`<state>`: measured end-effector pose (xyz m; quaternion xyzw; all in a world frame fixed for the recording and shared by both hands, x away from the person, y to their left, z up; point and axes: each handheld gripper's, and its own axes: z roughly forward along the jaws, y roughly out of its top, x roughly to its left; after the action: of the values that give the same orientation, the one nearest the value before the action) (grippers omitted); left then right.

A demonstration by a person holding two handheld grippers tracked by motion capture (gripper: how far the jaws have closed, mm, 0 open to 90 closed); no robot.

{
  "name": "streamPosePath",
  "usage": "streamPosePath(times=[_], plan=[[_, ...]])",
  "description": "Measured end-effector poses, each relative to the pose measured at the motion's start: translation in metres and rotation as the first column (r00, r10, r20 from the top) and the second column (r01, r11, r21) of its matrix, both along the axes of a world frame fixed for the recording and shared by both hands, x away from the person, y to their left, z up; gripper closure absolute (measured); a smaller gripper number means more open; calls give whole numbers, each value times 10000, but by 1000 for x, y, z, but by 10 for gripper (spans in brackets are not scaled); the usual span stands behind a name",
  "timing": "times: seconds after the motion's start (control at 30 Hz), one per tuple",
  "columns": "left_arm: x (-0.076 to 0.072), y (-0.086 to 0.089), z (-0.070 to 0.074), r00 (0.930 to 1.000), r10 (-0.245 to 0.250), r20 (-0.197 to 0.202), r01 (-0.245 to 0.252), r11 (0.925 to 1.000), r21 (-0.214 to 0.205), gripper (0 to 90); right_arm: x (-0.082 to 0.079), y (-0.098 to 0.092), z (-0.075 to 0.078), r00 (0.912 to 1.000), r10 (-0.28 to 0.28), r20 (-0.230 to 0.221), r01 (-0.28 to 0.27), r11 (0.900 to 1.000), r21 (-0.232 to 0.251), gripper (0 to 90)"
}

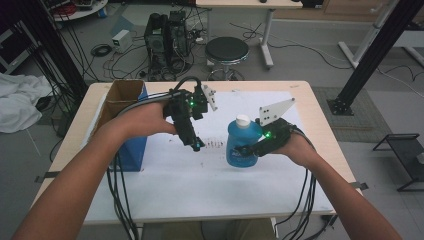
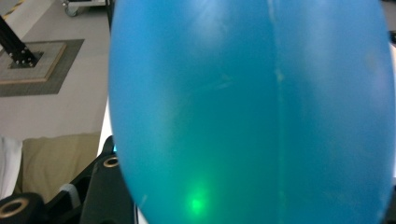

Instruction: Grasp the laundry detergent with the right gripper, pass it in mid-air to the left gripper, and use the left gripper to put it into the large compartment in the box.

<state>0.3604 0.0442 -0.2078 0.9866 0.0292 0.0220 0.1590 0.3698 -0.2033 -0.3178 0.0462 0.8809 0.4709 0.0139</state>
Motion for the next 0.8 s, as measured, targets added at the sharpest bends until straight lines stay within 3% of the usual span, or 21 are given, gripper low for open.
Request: streamPosePath(times=[0.4,0.67,0.8], plan=[[-3,-29,12,9983,-546,-205,549,9984,164,116,-6,19,9,9979,641,106,-636,9970,-435,429],[-3,-40,15,9971,-719,-246,726,9969,288,116,-4,32,10,9935,1097,313,-1084,9932,-419,431],[-3,-46,14,9963,-802,-293,814,9958,419,116,-5,36,10,9941,1062,199,-1055,9939,-320,432]])
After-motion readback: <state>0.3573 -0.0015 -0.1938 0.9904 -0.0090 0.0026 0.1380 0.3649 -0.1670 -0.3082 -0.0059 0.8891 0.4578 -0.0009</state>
